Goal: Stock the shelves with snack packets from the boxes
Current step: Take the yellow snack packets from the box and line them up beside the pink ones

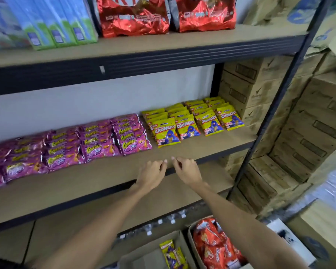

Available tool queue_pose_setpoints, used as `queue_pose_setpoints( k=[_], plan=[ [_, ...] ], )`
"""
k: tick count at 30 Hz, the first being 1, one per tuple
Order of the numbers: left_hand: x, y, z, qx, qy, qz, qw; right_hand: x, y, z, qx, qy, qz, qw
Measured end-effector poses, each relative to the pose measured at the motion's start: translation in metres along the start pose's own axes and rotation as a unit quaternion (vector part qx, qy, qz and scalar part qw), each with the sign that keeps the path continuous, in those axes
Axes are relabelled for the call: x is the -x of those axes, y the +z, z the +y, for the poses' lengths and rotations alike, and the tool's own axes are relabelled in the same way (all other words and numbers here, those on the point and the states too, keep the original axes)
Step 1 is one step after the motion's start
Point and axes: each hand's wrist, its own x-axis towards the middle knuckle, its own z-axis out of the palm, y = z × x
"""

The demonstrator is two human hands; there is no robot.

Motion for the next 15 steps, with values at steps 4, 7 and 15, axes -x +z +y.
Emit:
queue_pose_setpoints(
  k=[4,7,15],
  plan=[
    [0.051,0.003,-0.032,0.033,-0.013,-0.013,0.999,0.045,0.036,-0.022,-0.001,0.011,-0.038,0.999],
    [0.09,0.013,-0.05,0.054,-0.039,-0.053,0.996,0.084,0.06,-0.027,0.01,0.06,-0.104,0.993],
    [0.188,0.069,-0.092,0.049,-0.087,-0.186,0.977,0.195,0.097,-0.01,0.071,0.154,-0.223,0.96]
  ],
)
